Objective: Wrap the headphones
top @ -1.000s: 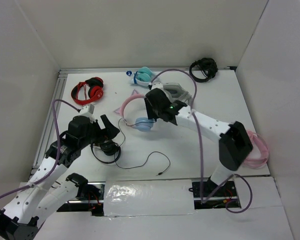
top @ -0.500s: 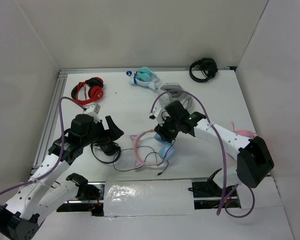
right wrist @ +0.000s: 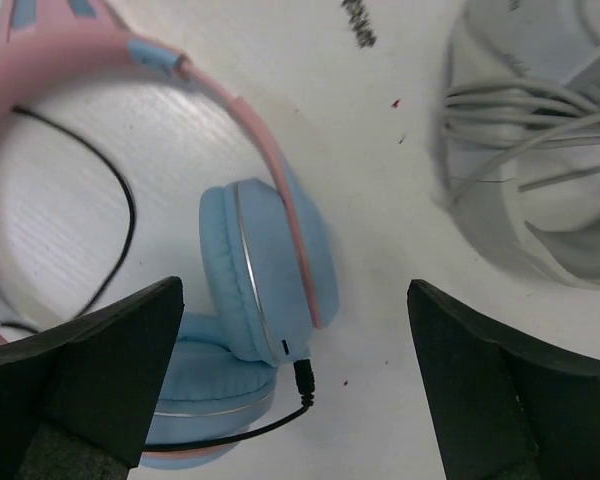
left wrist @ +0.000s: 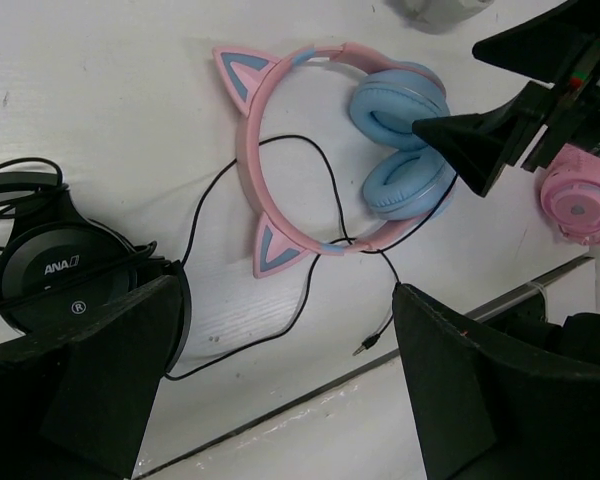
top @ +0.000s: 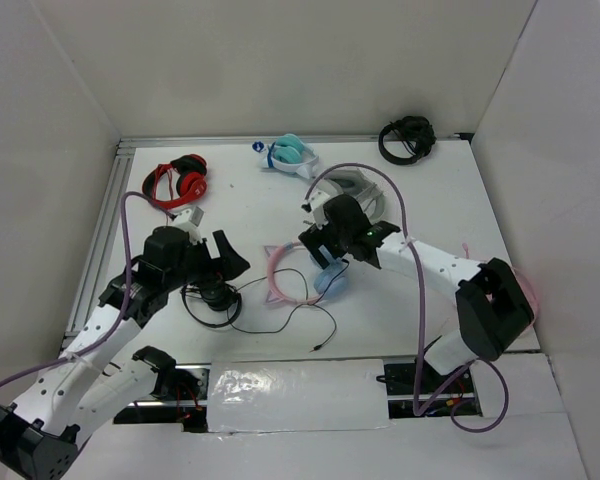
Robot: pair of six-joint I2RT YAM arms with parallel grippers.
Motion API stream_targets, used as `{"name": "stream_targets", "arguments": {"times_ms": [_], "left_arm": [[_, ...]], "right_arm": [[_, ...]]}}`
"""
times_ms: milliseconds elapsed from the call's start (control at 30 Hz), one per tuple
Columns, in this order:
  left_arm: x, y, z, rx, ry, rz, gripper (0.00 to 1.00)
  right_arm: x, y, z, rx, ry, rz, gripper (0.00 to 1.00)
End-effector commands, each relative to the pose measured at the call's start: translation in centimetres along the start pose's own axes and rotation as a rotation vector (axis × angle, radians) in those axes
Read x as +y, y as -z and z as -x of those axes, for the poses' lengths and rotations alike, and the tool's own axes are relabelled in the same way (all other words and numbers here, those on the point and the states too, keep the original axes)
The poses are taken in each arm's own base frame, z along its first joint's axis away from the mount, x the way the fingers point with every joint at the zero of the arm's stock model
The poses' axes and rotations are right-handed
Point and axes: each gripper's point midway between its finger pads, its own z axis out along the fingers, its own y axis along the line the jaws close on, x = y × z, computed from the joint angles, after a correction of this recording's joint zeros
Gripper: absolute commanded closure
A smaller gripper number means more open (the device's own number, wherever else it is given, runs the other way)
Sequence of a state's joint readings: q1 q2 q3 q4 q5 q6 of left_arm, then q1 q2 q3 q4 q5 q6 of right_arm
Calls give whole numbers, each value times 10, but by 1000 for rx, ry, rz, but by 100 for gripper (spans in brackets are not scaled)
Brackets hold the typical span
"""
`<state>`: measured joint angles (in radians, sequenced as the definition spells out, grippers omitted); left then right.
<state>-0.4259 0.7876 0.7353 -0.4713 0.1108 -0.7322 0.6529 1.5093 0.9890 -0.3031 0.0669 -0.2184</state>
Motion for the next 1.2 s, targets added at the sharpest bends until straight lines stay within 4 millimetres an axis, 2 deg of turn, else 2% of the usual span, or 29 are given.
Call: {"name": "stream_targets", "arguments": {"times_ms": [0, 33, 100, 133, 167, 200, 233, 267, 300, 333, 400, 467, 533, 567, 667, 733, 767, 933, 1033, 1167], "left_arm": [[-15, 0, 16, -49, -37, -59, 1], [-15, -3, 18, -54, -44, -60, 1], [-16, -13, 21, -47, -66, -60, 1], [-18, -16, 26, -42, -81, -57, 1], [-11, -29, 21, 11, -77, -18, 1], [-8, -36, 21, 26, -86, 6, 0], [-5, -50, 22, 62, -93, 31, 1], [-4, -59, 26, 72, -149, 35, 1], [-4, -66, 28, 85, -181, 32, 1], [-9, -81, 33, 105, -226, 6, 1], [-18, -98, 35, 132, -372, -73, 0], [-28, -111, 47, 84, -545, -157, 1], [-34, -122, 48, 80, -637, -223, 1], [-37, -127, 53, 56, -716, -247, 1], [-45, -148, 64, 66, -821, -277, 1], [-48, -158, 61, 87, -860, -291, 1], [-48, -170, 60, 91, -871, -296, 1], [-65, -190, 40, 144, -928, -402, 1], [-60, -211, 33, 185, -941, -360, 1], [-54, -229, 13, 242, -979, -317, 1]], "right_arm": [[-14, 28, 64, -227, -123, -99, 0], [-8, 39, 72, -262, -139, -99, 0], [-5, 47, 72, -290, -212, -117, 0], [-5, 61, 79, -340, -290, -124, 0], [-4, 63, 71, -338, -383, -127, 0], [0, 66, 68, -341, -409, -106, 0], [2, 67, 56, -328, -446, -107, 0], [3, 78, 56, -358, -496, -90, 0], [6, 81, 51, -358, -504, -73, 0], [10, 87, 43, -364, -535, -49, 0], [19, 89, 30, -353, -532, -2, 0], [18, 99, 24, -373, -554, 3, 0], [19, 99, 10, -364, -565, -4, 0], [17, 106, 10, -391, -571, 3, 0], [20, 111, -9, -386, -586, 9, 0], [19, 116, -15, -398, -600, 4, 0], [18, 121, -19, -419, -604, 4, 0], [15, 133, -26, -463, -629, 6, 0], [13, 136, -32, -458, -643, -3, 0], [14, 135, -39, -458, -658, -3, 0]]}}
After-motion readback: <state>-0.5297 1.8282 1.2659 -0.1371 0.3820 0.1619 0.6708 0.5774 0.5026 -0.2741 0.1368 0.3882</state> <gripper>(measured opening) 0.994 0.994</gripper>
